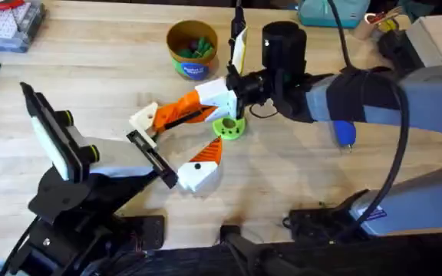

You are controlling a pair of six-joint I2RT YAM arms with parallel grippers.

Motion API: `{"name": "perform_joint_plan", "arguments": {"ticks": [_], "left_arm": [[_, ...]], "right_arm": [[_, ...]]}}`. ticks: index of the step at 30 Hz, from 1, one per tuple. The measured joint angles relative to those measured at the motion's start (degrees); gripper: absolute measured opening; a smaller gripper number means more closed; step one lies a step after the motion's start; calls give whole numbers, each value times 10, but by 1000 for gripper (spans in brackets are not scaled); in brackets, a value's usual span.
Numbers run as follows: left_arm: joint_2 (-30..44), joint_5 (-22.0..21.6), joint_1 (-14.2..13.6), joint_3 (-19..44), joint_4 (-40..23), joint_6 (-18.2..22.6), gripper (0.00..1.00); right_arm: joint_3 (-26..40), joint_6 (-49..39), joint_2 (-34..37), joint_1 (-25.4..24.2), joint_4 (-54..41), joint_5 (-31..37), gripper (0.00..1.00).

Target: Pick up the gripper from the table and insert it into the empty holder that is missing its gripper. Then pick up a screw, insert it into the mounting hole, and use the screwdriver to tighten it. Finally, clean up the table by picking up the vegetable and placing it into the bucket.

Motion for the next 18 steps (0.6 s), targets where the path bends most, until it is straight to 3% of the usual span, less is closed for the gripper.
{"name": "perform_joint_plan", "arguments": {"ticks": [18], "left_arm": [[0,-9,1,0,-1,0,990]], "right_arm": [[19,17,4,1,-43,5,17]]}}
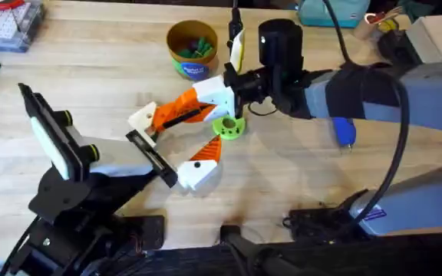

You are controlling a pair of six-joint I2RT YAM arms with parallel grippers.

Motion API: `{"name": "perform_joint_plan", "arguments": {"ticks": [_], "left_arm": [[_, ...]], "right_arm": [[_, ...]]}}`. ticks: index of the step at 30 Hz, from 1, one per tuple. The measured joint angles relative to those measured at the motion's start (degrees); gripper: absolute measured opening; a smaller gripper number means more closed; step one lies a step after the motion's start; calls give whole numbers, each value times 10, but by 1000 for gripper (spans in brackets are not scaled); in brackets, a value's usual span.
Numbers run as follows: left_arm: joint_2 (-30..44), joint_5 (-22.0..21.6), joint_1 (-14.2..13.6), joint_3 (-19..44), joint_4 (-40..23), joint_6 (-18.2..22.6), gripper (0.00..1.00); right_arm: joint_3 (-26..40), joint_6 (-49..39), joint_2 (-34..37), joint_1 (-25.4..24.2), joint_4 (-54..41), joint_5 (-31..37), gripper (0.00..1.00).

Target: Pick up the gripper from the table and insert it into the empty holder that is missing its gripper. Then pick up a screw, insert it into the mounting hole, and use the screwdriver to tighten it. Finally, clean up the table by picking up the vegetable and placing it into the bucket.

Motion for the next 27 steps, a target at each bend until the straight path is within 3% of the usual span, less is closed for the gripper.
{"name": "perform_joint_plan", "arguments": {"ticks": [27], "left_arm": [[0,34,0,0,2,-4,990]], "right_arm": [[4,-17,10,9,-8,-19,18]]}}
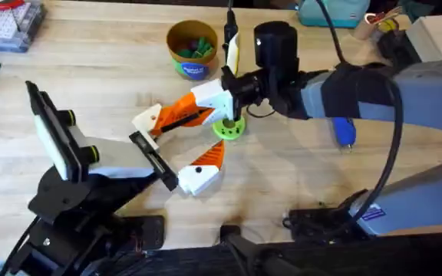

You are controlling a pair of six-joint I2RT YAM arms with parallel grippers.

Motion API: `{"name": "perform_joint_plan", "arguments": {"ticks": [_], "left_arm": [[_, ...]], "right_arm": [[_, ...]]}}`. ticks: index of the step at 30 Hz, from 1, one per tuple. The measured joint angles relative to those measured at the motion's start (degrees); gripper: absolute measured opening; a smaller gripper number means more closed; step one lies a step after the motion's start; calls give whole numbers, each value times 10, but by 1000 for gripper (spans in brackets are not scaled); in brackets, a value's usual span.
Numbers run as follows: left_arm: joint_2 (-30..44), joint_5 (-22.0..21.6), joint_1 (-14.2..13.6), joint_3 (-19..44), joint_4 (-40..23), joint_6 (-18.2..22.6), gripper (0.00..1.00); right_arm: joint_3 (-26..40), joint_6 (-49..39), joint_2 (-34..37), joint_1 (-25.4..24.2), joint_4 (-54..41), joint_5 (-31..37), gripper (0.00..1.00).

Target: Pick up the gripper from the table and insert it into the empty holder that is missing its gripper. Then pick up a screw, insert it into the mounting hole, and use the screwdriver to tighten it. Finally, clean up the table by picking up the vegetable and placing it into the bucket.

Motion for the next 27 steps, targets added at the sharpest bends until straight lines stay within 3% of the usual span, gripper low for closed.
{"name": "perform_joint_plan", "arguments": {"ticks": [27], "left_arm": [[0,-3,2,0,0,1,990]], "right_arm": [[22,0,9,18,-6,31,8]]}}
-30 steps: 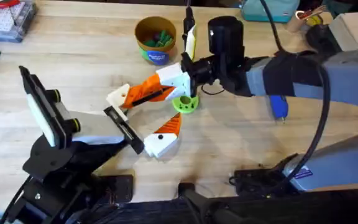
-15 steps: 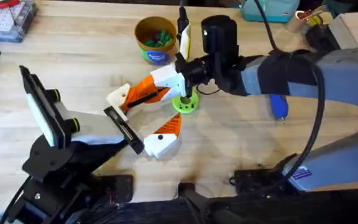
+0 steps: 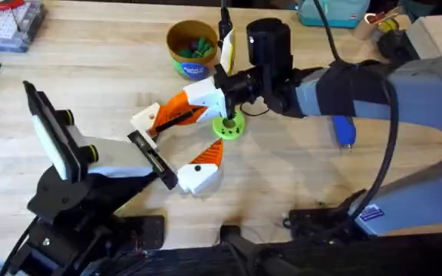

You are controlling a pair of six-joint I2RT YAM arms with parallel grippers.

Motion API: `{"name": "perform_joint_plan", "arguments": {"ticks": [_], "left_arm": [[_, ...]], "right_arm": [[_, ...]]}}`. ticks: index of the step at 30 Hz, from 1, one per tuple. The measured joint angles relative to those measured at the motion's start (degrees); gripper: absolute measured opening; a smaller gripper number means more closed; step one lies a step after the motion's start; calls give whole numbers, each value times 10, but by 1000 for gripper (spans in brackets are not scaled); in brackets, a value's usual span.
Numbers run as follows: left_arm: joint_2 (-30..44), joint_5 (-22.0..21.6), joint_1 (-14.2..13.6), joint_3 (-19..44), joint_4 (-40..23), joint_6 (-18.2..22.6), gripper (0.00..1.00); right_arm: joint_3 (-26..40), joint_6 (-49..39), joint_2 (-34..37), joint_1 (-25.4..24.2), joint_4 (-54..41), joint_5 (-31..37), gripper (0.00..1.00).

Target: Pick up the gripper from the table and insert it into the empty holder that is missing its gripper. Then pick up a screw, insert it into the mounting hole, and use the screwdriver to tighten it. Finally, clean up the table by picking up the vegetable and placing it into the bucket.

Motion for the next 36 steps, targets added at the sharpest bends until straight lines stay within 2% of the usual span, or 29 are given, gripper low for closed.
{"name": "perform_joint_plan", "arguments": {"ticks": [33,36], "left_arm": [[0,-19,2,0,2,4,990],[0,-22,2,0,4,8,990]], "right_arm": [[3,-12,2,8,33,24,7],[3,-13,6,8,48,21,52]]}}
